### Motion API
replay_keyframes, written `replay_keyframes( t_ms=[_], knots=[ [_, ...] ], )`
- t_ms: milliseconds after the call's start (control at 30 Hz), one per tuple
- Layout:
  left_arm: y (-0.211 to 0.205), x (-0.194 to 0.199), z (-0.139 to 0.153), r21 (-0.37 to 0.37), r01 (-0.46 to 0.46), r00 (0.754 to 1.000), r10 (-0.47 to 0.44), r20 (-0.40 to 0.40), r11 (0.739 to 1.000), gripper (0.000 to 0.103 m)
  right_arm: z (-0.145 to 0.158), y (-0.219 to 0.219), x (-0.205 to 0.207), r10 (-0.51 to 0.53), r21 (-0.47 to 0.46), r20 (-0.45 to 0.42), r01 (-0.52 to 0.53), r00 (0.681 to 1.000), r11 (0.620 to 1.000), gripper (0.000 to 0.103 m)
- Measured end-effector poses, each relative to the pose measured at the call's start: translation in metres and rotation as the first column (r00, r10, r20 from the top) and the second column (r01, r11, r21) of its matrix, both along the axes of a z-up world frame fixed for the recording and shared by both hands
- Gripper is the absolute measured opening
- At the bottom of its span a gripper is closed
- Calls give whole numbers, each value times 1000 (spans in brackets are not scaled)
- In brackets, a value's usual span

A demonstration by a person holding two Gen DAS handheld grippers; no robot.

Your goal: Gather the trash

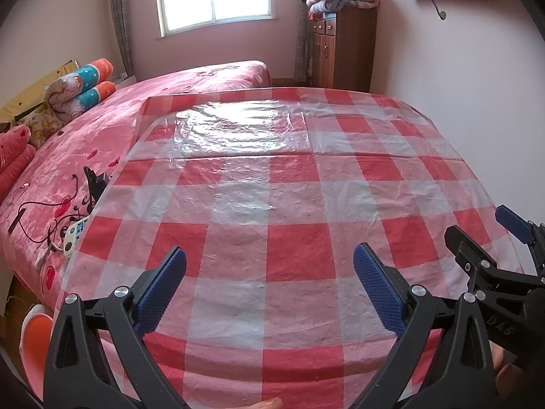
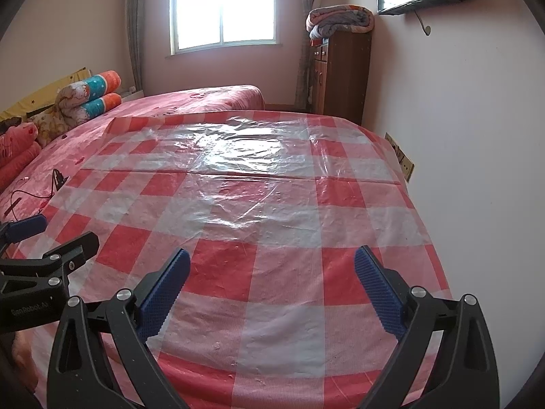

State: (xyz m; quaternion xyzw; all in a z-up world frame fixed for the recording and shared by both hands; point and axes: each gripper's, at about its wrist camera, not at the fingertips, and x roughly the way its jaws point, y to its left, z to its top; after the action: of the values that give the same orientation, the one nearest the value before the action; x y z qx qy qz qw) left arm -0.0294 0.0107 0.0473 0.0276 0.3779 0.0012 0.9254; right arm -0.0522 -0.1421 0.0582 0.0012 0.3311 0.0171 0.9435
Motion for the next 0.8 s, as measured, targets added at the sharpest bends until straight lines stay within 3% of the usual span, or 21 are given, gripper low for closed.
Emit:
replay_keyframes(
  t_ms=[567, 800],
  knots=[
    [-2, -1, -2, 1, 2, 1000, -2, 4, 1000, 99, -3, 2, 2, 8, -14, -15, -8, 1000, 1000, 96],
    [3, 9, -14, -10, -14, 999, 14, -42, 1000, 99, -8, 1, 10, 12, -5, -69, -13, 998, 1000, 96]
  ],
)
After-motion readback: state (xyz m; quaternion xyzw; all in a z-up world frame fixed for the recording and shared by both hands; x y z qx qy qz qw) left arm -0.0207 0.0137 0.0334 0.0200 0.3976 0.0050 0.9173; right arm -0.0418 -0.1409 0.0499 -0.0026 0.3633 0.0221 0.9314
